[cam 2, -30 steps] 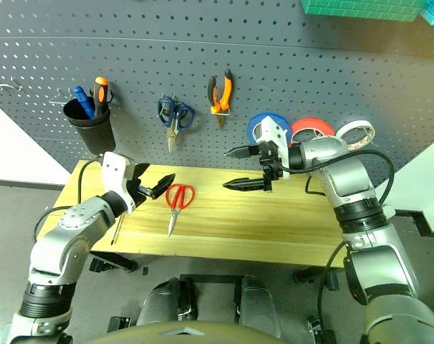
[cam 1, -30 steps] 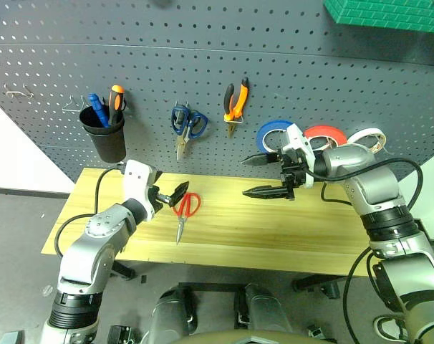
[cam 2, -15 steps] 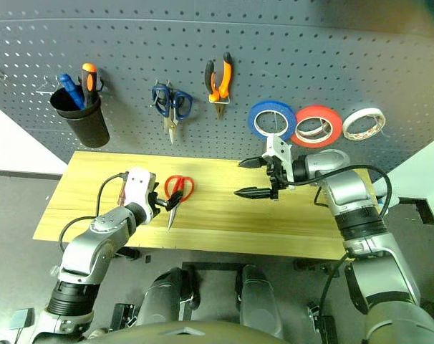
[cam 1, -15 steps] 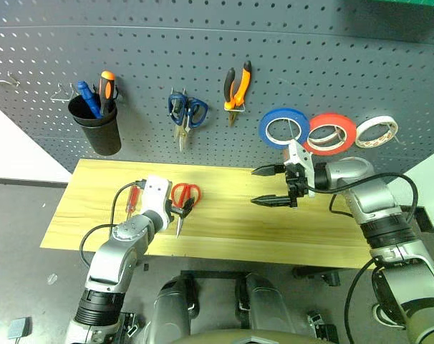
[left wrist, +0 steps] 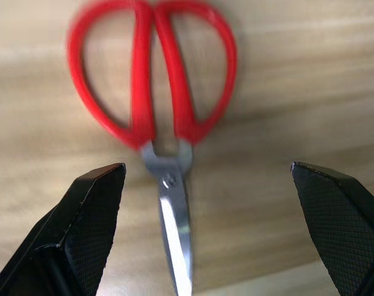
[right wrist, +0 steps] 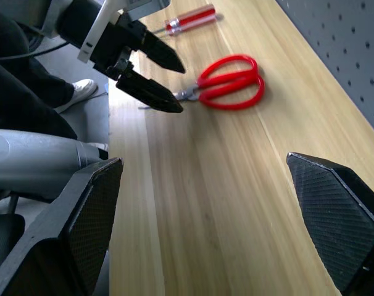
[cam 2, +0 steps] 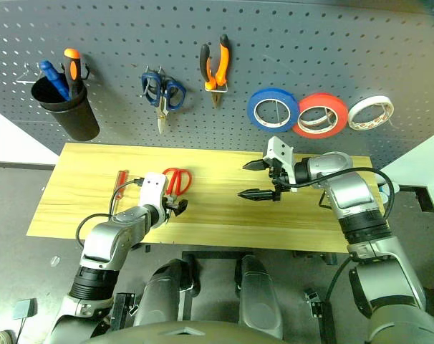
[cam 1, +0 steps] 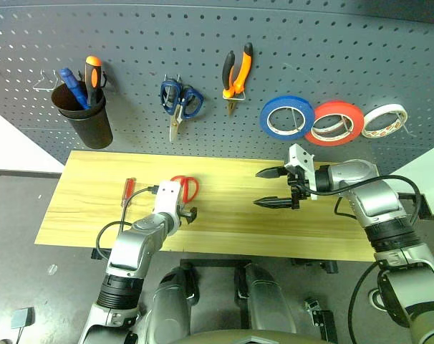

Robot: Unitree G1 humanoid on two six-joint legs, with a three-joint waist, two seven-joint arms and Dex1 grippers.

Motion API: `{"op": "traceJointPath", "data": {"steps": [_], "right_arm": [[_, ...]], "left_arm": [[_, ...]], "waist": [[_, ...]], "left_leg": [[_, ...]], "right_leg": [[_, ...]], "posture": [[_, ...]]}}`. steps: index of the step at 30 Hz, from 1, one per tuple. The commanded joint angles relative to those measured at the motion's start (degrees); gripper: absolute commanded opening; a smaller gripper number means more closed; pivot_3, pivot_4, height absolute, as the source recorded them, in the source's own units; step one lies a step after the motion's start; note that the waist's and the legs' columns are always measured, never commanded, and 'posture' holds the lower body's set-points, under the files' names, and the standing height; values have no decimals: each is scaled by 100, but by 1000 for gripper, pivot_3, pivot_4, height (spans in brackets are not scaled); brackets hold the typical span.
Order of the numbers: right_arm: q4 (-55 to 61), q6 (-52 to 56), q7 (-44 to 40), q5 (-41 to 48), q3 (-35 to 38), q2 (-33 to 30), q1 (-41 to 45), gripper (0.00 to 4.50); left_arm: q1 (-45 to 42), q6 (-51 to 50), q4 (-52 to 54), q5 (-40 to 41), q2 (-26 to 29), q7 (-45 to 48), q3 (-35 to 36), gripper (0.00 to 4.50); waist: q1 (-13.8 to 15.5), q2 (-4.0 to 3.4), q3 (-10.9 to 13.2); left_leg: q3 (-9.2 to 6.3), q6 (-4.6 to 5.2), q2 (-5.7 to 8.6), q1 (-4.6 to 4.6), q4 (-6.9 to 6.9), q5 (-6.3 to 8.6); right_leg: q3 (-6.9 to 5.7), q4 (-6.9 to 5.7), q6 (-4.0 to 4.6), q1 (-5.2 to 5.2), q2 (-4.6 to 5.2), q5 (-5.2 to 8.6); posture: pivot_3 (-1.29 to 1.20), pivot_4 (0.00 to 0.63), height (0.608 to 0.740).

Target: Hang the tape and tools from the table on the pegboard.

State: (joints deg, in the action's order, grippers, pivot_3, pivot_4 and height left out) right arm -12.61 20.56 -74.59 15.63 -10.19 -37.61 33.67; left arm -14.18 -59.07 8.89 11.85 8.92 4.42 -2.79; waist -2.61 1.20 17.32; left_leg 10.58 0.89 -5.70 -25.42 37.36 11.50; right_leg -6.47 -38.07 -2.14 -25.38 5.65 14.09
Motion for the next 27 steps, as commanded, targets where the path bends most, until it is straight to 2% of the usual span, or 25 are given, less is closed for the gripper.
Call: {"op": "traceJointPath", "data": {"steps": [1, 4, 14, 22, 25, 27], "right_arm": [[220, -17, 4, 74, 166, -87, -22, 4458], [133, -175, -14, -27, 110, -121, -14, 4458], [137, -190, 31, 8, 276, -154, -6, 4458], [248, -221, 94, -43, 268, -151, -119, 4458], [232, -223, 122, -45, 278, -136, -102, 4500], [235, -245, 140, -51, 285, -138, -109, 4500]], "left_arm": [[-138, -521, 113, 38, -154, -112, 152, 4500], [-279, -742, 29, -97, -406, -457, 427, 4500], [-577, -1258, -389, -384, -267, -604, 266, 4500], [-657, -1483, -437, -305, -397, -496, 463, 4500], [-635, -1581, -393, -312, -352, -457, 463, 3942], [-616, -1625, -379, -307, -335, -439, 481, 3276]], "waist": [[0, 2, 35], [-1, 10, 74], [-34, 13, 128], [-142, 11, 130], [-146, 6, 135], [-146, 5, 142]], "left_leg": [[0, 0, 0, 0, 0, 0], [1, 0, 1, -2, -1, 0], [2, -1, 1, -2, -10, 1], [2, -14, 2, -2, -15, 8], [2, -16, 3, -2, -16, 9], [2, -17, 3, -2, -18, 10]], "right_leg": [[0, 0, -2, 0, 0, -1], [0, 4, -6, 0, 1, -3], [0, 7, -7, -4, 1, -3], [0, 9, 0, -4, 6, 1], [0, 10, 0, -5, 6, 1], [0, 11, 0, -5, 7, 2]], "posture": [[-137, 364, 730], [-147, 365, 730], [-176, 369, 730], [-179, 369, 730], [-182, 370, 730], [-182, 370, 730]]}}
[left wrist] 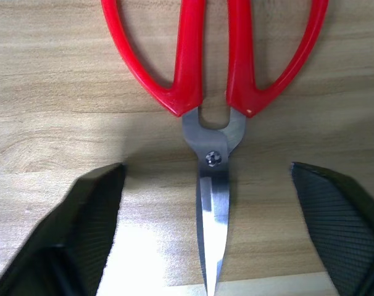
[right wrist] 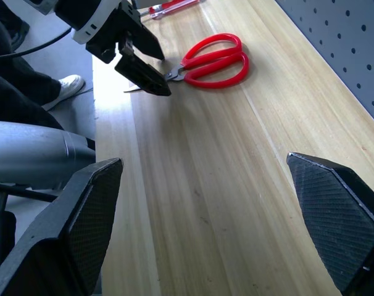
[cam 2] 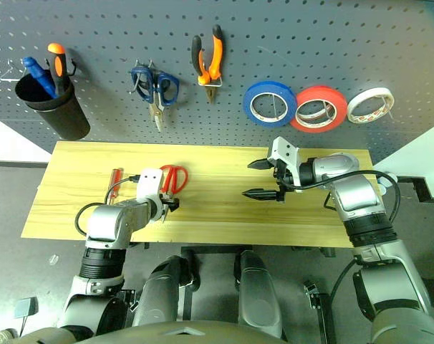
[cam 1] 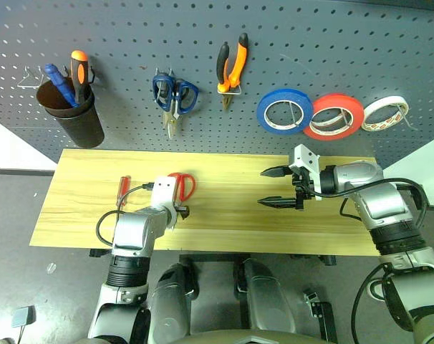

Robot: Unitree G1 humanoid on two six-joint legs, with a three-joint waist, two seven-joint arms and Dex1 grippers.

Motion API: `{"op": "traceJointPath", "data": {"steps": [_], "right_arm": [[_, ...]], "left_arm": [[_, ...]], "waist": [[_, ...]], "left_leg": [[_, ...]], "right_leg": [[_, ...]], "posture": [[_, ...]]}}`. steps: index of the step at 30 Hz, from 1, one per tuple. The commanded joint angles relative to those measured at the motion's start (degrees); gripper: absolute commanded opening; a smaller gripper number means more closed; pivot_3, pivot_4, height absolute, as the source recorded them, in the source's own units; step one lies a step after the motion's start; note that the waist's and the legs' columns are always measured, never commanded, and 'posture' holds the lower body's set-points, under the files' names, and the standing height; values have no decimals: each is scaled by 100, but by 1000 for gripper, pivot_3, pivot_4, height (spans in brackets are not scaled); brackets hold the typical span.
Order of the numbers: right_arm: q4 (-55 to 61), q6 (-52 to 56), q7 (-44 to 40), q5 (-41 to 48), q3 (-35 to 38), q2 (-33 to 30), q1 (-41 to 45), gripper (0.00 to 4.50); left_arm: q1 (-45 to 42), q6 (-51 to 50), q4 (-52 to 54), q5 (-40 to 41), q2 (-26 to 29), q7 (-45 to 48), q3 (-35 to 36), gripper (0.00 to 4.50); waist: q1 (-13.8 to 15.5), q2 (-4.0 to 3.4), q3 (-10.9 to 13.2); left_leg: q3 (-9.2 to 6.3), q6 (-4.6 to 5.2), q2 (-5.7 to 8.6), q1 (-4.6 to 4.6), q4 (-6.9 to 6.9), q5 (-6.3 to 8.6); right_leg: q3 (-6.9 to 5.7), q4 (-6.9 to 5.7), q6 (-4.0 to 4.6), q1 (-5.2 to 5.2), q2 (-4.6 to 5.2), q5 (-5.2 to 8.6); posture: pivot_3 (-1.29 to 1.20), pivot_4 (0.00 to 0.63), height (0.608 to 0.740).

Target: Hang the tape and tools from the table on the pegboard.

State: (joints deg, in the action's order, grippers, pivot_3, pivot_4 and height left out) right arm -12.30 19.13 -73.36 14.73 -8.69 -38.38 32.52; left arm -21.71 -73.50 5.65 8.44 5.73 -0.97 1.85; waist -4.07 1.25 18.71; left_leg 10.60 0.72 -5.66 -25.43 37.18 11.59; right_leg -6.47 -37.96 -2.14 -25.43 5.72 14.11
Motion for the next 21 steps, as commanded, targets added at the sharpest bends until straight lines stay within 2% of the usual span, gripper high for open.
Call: {"op": "traceJointPath", "data": {"steps": [1, 6, 9, 15, 21], "right_arm": [[205, -108, 27, 35, 140, -67, -3, 4500], [225, -139, 68, 36, 159, -98, -68, 4500], [214, -143, 113, 35, 170, -90, -70, 4500], [62, -247, 132, 22, 202, -81, -15, 4500], [-24, -322, 155, 56, 235, -12, 121, 4500]], "left_arm": [[136, -178, -65, 20, 2, 101, 17, 3021], [82, -113, -143, -63, 13, 56, 55, 1300], [61, -84, -137, -93, 77, 98, 22, 417], [41, -254, 178, -21, 229, 282, -37, 347], [268, -333, 1175, 195, 616, 697, -124, 347]], "waist": [[0, -3, 6], [5, -3, 16], [5, -3, 16], [2, -2, 20], [2, -2, 20]], "left_leg": [[0, -1, 0, 0, -1, 0], [0, -2, 3, -1, -6, 1], [0, -2, 7, -2, -11, 2], [0, -2, 7, -5, -19, 2], [0, -2, 6, -54, -32, 1]], "right_leg": [[0, 0, 0, -1, 0, 0], [0, 6, 1, -2, 4, 1], [-1, 15, 1, 0, 10, 2], [-1, 27, 2, -1, 10, 2], [-3, 46, -19, -35, 4, -10]], "posture": [[-181, 373, 730], [-184, 373, 730], [-185, 372, 730], [-168, 359, 730], [-146, 328, 730]]}}
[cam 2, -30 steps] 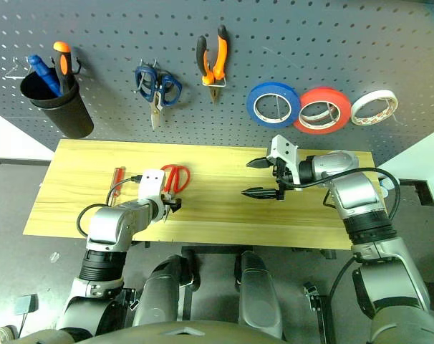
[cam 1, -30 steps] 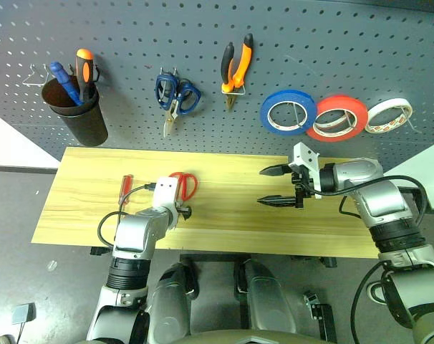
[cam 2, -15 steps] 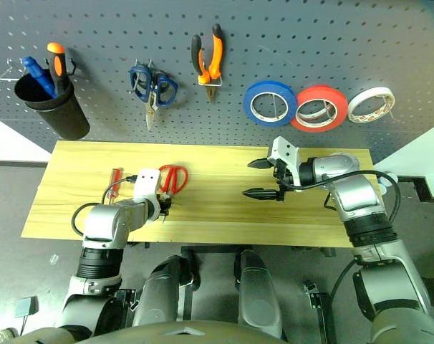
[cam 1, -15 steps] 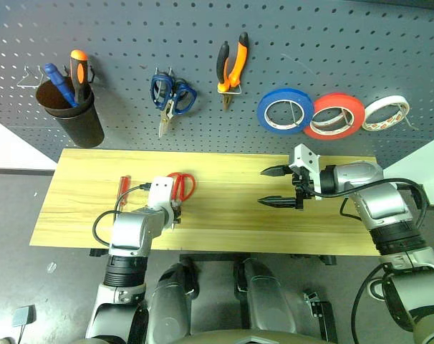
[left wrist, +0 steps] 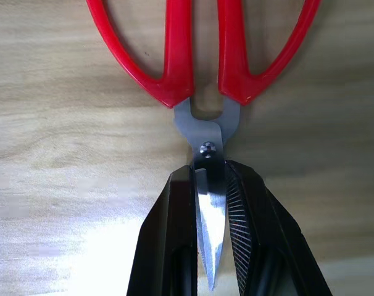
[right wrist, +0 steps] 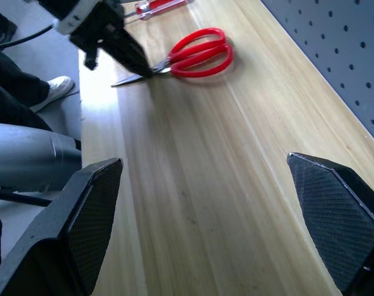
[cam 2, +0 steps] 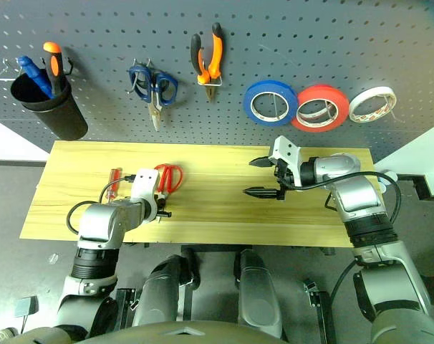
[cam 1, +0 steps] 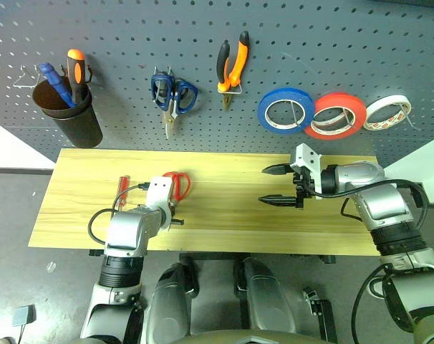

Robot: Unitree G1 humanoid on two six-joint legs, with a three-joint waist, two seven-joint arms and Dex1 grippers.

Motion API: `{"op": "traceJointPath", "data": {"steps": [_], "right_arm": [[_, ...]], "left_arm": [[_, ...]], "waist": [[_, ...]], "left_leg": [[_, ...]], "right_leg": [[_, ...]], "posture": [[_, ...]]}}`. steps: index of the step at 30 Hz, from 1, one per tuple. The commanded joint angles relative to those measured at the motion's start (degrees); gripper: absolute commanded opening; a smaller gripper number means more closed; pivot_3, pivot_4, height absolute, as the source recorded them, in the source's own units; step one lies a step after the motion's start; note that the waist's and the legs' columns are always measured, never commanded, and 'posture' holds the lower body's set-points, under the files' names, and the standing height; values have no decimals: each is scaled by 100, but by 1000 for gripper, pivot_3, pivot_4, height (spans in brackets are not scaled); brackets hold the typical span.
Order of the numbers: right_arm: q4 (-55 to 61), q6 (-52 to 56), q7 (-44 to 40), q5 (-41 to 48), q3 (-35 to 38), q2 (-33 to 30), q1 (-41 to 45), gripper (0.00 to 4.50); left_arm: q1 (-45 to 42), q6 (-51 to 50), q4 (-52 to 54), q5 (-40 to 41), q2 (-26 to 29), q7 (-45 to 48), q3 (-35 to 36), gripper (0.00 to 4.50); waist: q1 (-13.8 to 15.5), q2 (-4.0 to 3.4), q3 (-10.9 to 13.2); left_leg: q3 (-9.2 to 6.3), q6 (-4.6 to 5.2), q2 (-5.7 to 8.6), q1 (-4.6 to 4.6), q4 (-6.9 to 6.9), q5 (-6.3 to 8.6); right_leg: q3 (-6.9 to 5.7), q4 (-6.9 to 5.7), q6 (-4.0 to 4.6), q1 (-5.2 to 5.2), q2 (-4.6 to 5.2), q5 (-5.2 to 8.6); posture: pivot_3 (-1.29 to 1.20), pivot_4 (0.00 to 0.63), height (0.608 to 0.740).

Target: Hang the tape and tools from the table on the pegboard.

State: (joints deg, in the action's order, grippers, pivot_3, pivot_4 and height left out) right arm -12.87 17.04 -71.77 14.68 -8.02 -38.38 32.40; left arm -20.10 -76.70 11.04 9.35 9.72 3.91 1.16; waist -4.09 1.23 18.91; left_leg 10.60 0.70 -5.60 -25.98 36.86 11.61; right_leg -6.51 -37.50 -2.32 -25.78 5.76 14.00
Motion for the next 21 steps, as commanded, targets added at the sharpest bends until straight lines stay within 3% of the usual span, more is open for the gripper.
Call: {"op": "traceJointPath", "data": {"steps": [1, 6, 9, 14, 21], "right_arm": [[22, -147, -16, 63, 167, -4, 145, 4500], [-203, -239, -34, 111, 218, 52, 328, 4500], [-270, -159, -82, 256, 358, 57, 507, 4500], [-170, -182, -393, 382, 424, -73, 443, 4500], [48, -179, -409, 505, 568, -50, 331, 4500]], "left_arm": [[169, -76, 869, 140, 331, 280, -81, 347], [543, 66, 1811, 284, 1027, 688, -326, 347], [1100, 917, 2432, 407, 1410, 1121, -171, 347], [1983, 1505, 2751, 405, 1833, 1447, 45, 347], [2874, 3525, 2888, 561, 1857, 2026, 466, 347]], "waist": [[3, 0, 0], [5, -1, -2], [0, 1, -3], [11, 8, -12], [0, 4, -37]], "left_leg": [[-1, 6, -3, -24, 3, -6], [4, -20, -4, -55, 5, -31], [5, -20, -3, -58, 11, -30], [0, -12, -3, -60, 15, -22], [0, -15, -2, -84, 28, -8]], "right_leg": [[0, -1, -3, -22, -5, -2], [-3, -5, -7, -60, -13, -6], [-3, -4, -10, -60, -11, -8], [-6, -3, -11, -59, -11, -9], [-9, -1, -7, -76, -6, -14]], "posture": [[-143, 320, 730], [-124, 286, 730], [-110, 273, 730], [-100, 240, 730], [-102, 199, 730]]}}
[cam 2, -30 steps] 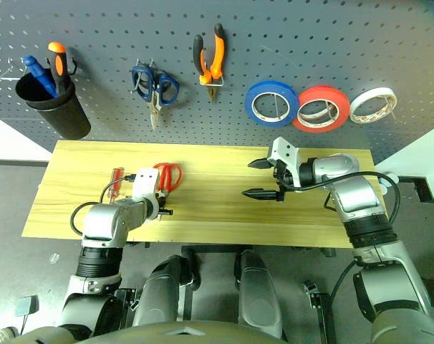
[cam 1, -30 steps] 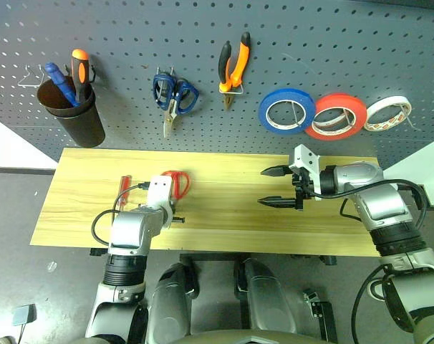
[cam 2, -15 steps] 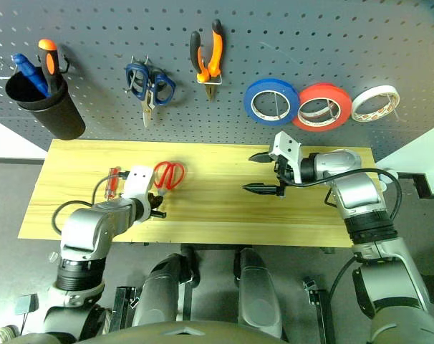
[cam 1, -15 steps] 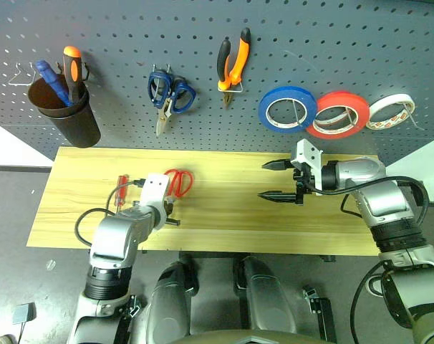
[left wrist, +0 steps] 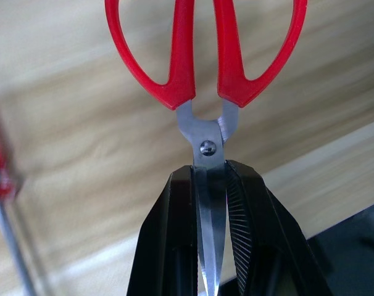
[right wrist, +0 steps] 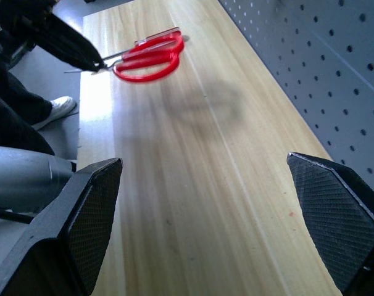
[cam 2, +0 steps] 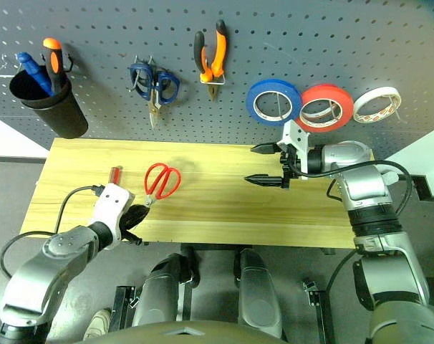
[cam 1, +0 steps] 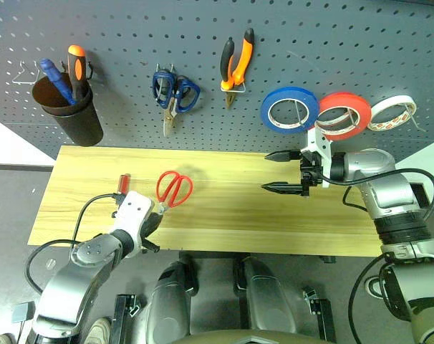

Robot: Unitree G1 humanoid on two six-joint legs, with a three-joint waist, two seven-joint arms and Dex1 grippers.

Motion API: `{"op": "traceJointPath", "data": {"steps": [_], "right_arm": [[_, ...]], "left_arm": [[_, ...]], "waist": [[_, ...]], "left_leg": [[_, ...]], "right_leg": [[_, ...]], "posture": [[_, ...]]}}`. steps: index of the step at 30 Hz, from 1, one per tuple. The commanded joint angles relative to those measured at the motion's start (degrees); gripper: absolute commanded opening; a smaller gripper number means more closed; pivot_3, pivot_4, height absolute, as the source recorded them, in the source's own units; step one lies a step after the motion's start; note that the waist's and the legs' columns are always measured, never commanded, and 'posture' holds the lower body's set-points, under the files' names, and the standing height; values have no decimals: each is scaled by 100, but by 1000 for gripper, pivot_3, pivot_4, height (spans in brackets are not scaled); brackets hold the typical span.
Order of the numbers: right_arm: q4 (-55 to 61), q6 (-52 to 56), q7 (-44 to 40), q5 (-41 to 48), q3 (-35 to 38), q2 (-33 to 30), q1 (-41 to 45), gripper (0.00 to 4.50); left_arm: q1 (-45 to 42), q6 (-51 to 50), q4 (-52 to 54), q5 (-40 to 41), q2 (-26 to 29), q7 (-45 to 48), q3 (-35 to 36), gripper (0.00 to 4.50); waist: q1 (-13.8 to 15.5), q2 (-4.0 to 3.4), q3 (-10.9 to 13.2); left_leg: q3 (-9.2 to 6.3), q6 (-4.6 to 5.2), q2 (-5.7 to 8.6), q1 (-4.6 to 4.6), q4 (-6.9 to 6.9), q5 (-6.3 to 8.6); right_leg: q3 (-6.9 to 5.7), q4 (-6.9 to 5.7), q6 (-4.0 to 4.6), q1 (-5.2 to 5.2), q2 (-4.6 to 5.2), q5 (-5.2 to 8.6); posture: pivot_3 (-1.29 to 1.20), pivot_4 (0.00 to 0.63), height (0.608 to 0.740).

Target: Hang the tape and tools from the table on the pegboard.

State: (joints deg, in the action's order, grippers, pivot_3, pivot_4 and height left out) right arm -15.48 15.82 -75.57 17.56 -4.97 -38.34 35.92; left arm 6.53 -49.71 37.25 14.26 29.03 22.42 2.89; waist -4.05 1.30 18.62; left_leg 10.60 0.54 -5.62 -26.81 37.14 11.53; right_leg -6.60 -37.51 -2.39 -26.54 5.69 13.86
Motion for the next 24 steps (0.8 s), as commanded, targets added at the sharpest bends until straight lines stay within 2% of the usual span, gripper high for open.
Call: {"op": "traceJointPath", "data": {"steps": [1, 7, 12, 18, 24], "right_arm": [[348, -25, -35, 261, 289, -63, -24, 4500], [387, 77, -123, 504, 455, -111, 53, 4500], [425, 106, -253, 583, 517, -215, 93, 4500], [437, 84, -330, 621, 548, -249, 190, 4500], [330, -29, -316, 595, 539, -214, 362, 4500]], "left_arm": [[299, 1002, 290, 145, -162, 191, 407, 347], [656, 2637, -47, 275, -373, 676, 811, 347], [775, 3571, -176, 94, -474, 756, 696, 347], [383, 4471, -384, -93, -708, 600, 645, 347], [-192, 5106, -1099, -8, -663, 569, 1087, 347]], "waist": [[-4, -8, -19], [-7, -8, -180], [-6, -3, -328], [-2, -9, -482], [-5, -12, -621]], "left_leg": [[0, -1, 0, -5, 1, -1], [0, -10, 3, -12, 2, -11], [0, 6, 7, -10, 11, 1], [-1, 14, 4, -8, 19, 6], [3, 29, 4, 3, 19, -5]], "right_leg": [[0, 2, 0, -4, 0, -3], [-6, 12, -9, -5, -13, -8], [-9, 13, -12, 1, -18, -16], [-8, 22, -13, 11, -18, -31], [-7, 22, -14, 21, -37, -32]], "posture": [[-102, 199, 730], [-100, 160, 730], [-102, 136, 730], [-101, 114, 730], [-98, 104, 730]]}}
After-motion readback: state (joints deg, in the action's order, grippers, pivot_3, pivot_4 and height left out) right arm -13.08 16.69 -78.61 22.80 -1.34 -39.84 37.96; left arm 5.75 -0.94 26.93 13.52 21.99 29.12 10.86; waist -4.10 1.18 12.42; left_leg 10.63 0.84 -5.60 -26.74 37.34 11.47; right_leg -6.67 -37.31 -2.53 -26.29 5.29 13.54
